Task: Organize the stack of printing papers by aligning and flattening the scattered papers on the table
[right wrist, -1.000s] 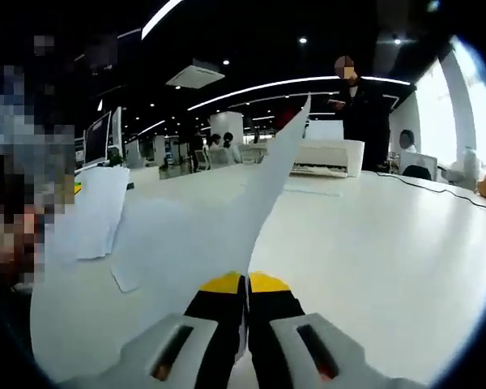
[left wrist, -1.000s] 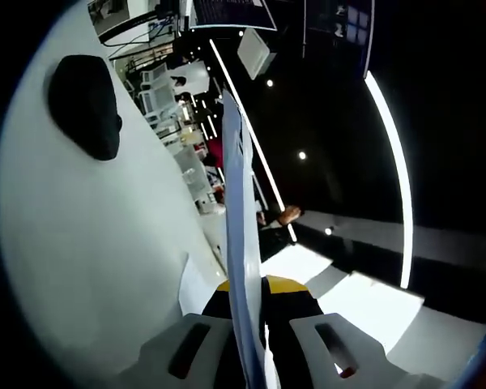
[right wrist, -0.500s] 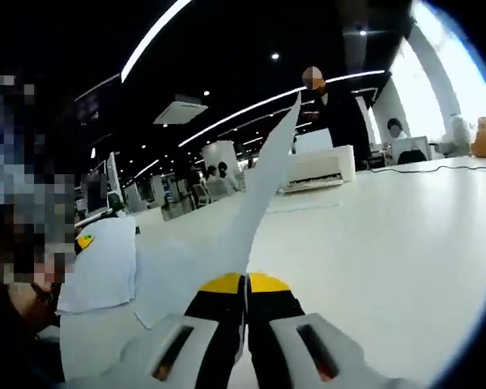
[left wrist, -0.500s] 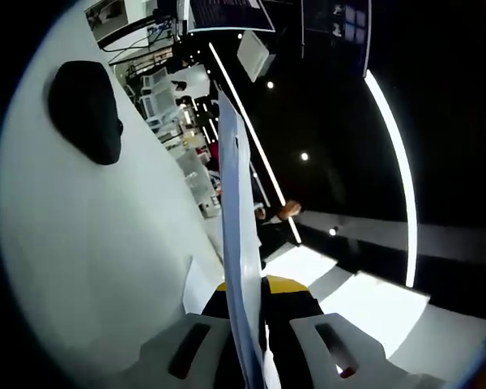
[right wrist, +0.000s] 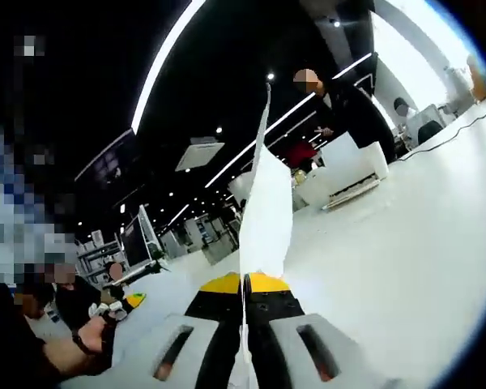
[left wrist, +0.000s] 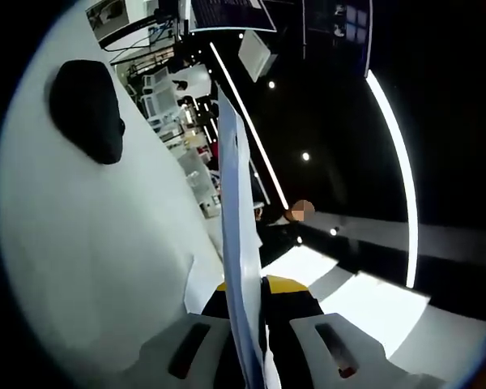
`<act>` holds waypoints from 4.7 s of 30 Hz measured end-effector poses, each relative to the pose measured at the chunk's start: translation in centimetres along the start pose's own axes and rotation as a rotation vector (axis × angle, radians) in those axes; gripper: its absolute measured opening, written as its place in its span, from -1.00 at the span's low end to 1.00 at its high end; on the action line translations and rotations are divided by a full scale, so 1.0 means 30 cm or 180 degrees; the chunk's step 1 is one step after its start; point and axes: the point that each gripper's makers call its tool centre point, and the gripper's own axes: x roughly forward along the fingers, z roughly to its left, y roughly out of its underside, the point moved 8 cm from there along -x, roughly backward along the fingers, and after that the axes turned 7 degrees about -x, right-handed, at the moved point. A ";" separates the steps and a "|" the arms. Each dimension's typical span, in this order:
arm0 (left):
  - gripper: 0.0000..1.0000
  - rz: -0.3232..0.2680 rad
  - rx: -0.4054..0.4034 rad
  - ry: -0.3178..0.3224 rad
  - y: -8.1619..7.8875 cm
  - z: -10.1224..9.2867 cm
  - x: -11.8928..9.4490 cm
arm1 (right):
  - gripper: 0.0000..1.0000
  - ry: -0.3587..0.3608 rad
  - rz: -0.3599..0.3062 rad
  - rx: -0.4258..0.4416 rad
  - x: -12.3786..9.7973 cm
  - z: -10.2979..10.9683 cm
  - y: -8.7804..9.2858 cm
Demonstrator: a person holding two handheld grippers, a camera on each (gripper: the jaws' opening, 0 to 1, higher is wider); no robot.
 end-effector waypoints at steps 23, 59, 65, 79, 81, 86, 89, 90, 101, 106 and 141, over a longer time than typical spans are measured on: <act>-0.88 -0.0015 -0.0078 0.0029 0.004 0.000 -0.002 | -1.00 -0.0979 -0.0240 -0.0294 0.133 0.379 -0.175; -0.88 0.0070 -0.0085 0.0033 0.017 -0.006 -0.002 | -1.00 -0.0813 0.0564 0.0112 0.184 0.270 0.244; -0.87 0.0071 -0.0093 0.0034 0.012 -0.004 -0.002 | -1.00 -0.0799 0.0595 0.0081 0.187 0.271 0.248; -0.82 0.0083 -0.0039 0.0075 0.016 -0.012 -0.004 | -1.00 -0.0805 0.0531 0.0075 0.183 0.270 0.247; -0.76 0.0084 -0.0010 0.0082 0.017 -0.014 -0.002 | -1.00 -0.0813 0.0514 0.0101 0.186 0.280 0.246; -0.70 0.0097 0.0012 0.0090 0.022 -0.020 -0.003 | -1.00 -0.0869 0.0531 0.0089 0.204 0.308 0.260; -0.70 0.0091 0.0002 0.0106 0.022 -0.020 -0.005 | -1.00 -0.0923 0.0544 0.0078 0.209 0.322 0.262; -0.70 0.0088 0.0004 0.0107 0.021 -0.019 -0.004 | -1.00 -0.0941 0.0560 0.0104 0.211 0.329 0.265; -0.70 0.0052 0.0021 0.0109 0.016 -0.015 -0.004 | -1.00 -0.0985 0.0502 0.0235 0.202 0.428 0.284; -0.68 0.0033 0.0027 0.0104 0.012 -0.011 -0.001 | -1.00 -0.1011 0.0517 0.0280 0.220 0.444 0.292; -0.62 -0.0047 0.0004 0.0115 0.007 -0.013 -0.001 | -1.00 -0.1066 0.0656 0.0223 0.225 0.550 0.350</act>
